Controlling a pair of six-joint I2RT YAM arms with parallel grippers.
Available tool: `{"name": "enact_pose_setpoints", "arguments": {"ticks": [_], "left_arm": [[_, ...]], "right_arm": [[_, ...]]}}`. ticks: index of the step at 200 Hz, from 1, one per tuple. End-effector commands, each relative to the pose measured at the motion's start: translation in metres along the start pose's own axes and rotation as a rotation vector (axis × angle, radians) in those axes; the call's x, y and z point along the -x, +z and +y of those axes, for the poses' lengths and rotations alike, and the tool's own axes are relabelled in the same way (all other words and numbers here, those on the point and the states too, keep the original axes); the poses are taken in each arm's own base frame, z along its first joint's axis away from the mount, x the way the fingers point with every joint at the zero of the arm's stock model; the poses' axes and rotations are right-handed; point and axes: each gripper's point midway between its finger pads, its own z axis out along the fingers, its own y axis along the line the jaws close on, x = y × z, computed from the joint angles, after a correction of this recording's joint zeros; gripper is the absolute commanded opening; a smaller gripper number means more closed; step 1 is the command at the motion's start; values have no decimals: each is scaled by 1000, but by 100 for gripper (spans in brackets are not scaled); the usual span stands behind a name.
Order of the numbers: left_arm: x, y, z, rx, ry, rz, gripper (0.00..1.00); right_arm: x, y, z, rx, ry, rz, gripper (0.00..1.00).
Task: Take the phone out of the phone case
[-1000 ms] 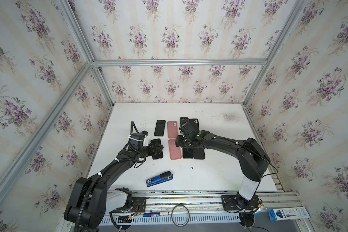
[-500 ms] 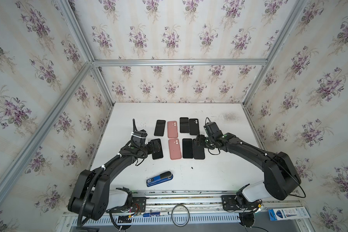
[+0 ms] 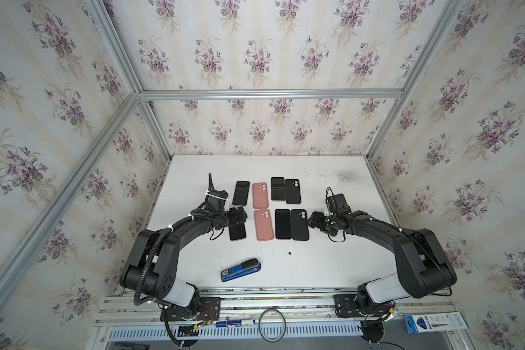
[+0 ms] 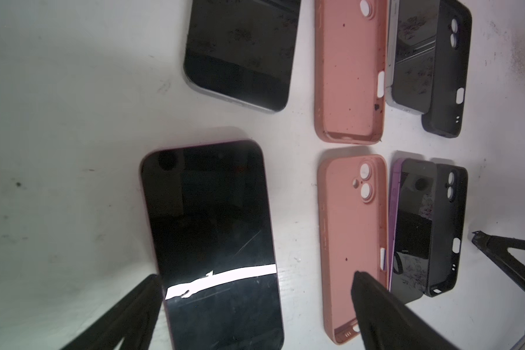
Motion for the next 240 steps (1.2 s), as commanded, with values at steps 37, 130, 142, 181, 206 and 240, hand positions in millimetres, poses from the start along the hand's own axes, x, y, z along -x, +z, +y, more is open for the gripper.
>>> {"name": "enact_pose_setpoints", "arguments": {"ticks": [37,130,142,181,206,240], "left_arm": [[2,7,-17,-60,24,-14,100],[7,14,-40,-133,52,-25,100],[6,15,-41,-138,54,-19,100],[16,-17,-12,34,23,-115,100],[12,-25,15,128,-21,-92,100],[9,-11,26,159,-30,-38,100]], "right_arm": [[13,12,16,90,-21,-33,75],[20,36,32,202,24,-22,72],[20,37,32,203,25,-20,72],[18,34,30,191,17,-23,72],[17,35,29,190,17,-17,72],[17,37,30,196,20,-15,72]]}}
